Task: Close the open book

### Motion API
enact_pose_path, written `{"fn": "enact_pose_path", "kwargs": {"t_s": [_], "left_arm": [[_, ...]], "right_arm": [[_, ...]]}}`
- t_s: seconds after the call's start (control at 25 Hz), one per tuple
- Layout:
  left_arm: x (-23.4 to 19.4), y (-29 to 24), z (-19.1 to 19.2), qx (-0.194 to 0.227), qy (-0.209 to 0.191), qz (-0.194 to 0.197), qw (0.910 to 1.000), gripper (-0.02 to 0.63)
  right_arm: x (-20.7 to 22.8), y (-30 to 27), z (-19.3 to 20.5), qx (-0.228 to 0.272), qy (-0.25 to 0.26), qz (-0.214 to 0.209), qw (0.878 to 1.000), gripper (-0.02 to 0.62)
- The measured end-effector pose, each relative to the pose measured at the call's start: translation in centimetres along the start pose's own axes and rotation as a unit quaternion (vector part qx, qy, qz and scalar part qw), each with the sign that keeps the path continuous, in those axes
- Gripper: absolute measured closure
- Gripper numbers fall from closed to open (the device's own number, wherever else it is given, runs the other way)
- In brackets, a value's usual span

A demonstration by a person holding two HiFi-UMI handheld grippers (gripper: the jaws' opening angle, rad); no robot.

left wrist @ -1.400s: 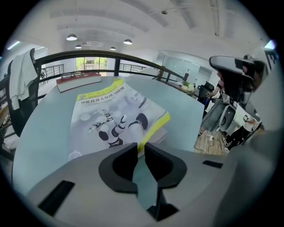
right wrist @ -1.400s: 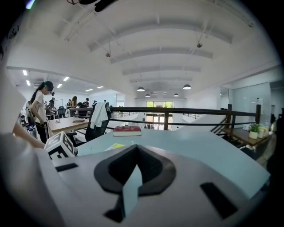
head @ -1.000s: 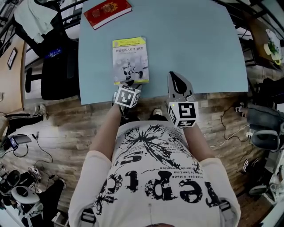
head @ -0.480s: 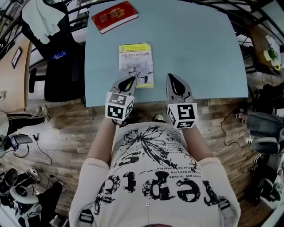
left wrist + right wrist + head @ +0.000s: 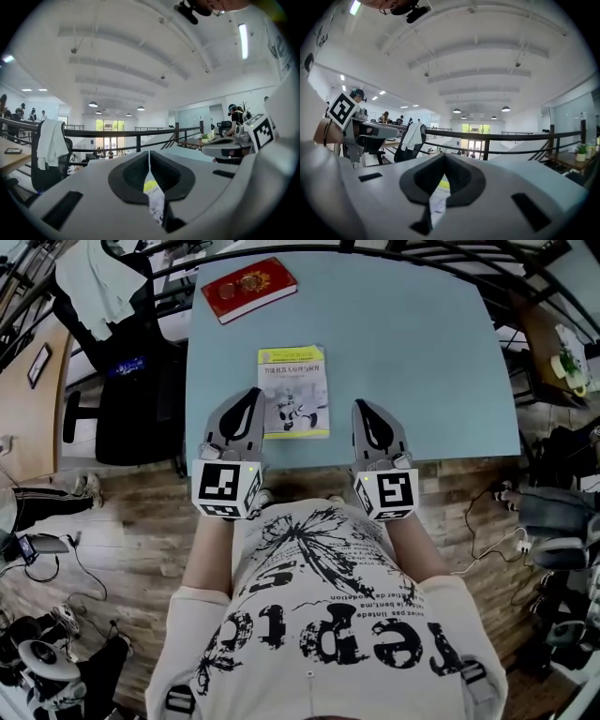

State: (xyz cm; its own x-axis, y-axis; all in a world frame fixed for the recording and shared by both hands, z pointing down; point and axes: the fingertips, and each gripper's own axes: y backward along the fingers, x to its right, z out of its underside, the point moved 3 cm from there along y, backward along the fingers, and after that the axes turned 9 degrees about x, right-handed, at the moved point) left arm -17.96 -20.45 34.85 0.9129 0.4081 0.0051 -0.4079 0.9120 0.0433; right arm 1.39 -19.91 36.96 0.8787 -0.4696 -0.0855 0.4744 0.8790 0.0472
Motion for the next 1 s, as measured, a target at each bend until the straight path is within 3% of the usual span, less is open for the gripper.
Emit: {"fn": "enact_pose_path", "kwargs": {"t_s": [0.32,1.0], "left_arm": [[-1.2,1.7,-3.7,0.061,-0.008,-0.007,0.9981,0.584],[-1.2,2.7,-2.8,0.047,-0.001,-0.001,0.9989,0.584]], "right_arm": [[-1.0,-0.9,-0.9,0.007,0.010,-0.007,1.000,0.586],[-2.4,-1.3,-1.2,0.015,0.016,-0.014,1.000,0.588]]}}
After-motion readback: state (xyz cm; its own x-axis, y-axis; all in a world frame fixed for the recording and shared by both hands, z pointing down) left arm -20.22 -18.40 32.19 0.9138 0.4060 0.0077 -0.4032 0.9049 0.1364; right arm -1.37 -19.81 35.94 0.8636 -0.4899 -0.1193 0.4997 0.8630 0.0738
